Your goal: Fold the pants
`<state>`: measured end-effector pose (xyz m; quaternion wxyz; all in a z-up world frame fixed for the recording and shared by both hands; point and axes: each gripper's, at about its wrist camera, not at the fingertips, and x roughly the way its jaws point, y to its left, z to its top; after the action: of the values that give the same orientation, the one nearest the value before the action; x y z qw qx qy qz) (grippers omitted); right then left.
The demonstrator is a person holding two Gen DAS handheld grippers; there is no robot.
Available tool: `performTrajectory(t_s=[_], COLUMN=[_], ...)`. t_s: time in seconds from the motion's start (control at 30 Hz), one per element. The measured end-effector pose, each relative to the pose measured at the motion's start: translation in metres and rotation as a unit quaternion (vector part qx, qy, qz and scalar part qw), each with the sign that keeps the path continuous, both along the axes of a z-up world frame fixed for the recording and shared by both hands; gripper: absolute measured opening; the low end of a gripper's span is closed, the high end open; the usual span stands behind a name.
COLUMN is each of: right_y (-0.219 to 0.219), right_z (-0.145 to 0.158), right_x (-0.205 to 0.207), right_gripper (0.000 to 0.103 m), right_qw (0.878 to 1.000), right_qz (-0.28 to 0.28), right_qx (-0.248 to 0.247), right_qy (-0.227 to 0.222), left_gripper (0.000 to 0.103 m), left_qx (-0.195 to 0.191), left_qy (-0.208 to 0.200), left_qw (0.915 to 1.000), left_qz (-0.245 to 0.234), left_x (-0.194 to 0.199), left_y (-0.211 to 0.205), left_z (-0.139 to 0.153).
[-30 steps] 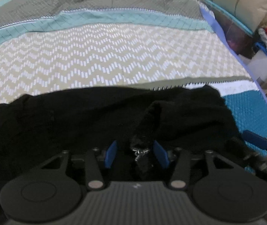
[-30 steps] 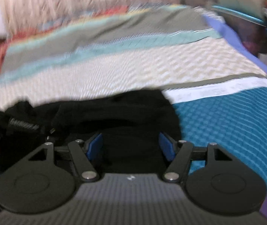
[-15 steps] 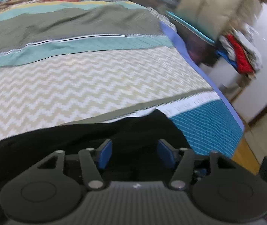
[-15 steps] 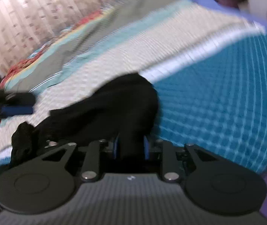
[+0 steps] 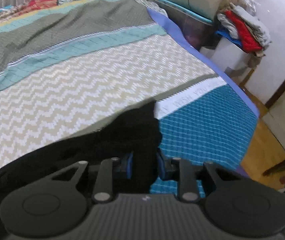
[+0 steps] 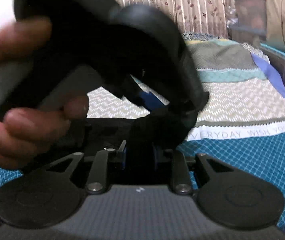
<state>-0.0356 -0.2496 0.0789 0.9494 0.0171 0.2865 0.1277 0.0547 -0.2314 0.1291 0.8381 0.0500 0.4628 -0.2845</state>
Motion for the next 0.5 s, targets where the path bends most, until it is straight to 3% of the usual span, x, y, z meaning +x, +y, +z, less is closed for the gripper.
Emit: performTrajectory(t_s=[0.03, 0.1, 0.13, 0.17, 0.23, 0.33, 0.4, 0.5], right_y=[-0.002, -0.007, -0.009, -0.009, -0.005, 0.010, 0.019, 0.031], right_z=[0.000, 0.001, 0.000, -0.002, -0.006, -0.011, -0.010, 0.002], right_x=[-0.003, -0.008, -0.010, -0.009, -0.010, -0.006, -0.007, -0.008], right_gripper=[0.026, 0.038, 0.049, 0.067, 0.067, 0.062, 0.020, 0.019], right_qw=[1.000, 1.000, 1.000, 1.000, 1.000, 1.000, 0.999, 0.998], right_qz=[0.002, 0.002, 0.001, 0.000, 0.005, 0.021, 0.035, 0.056], right_qx=[0.003, 0.016, 0.023, 0.027, 0.026, 0.007, 0.005, 0.005], right_qy=[-0.003, -0.010, -0.013, -0.012, -0.008, 0.003, 0.010, -0.004], left_gripper=[0.020, 0.019, 0.019, 0.019, 0.019, 0.018, 0.018, 0.018], left_qx=[-0.005, -0.022, -0.034, -0.043, -0.061, -0.091, -0.106, -0.126], left_qy=[-0.001, 0.006, 0.012, 0.016, 0.025, 0.051, 0.057, 0.044], left_qw=[1.0000, 0.9993, 0.9986, 0.9978, 0.9960, 0.9916, 0.9890, 0.9864], left_qz=[0.008, 0.029, 0.039, 0.047, 0.060, 0.076, 0.085, 0.095], left_x=[0.002, 0.007, 0.009, 0.012, 0.015, 0.021, 0.021, 0.018], left_y=[0.006, 0.025, 0.035, 0.044, 0.062, 0.086, 0.100, 0.123], left_z=[0.001, 0.006, 0.009, 0.011, 0.014, 0.015, 0.016, 0.026])
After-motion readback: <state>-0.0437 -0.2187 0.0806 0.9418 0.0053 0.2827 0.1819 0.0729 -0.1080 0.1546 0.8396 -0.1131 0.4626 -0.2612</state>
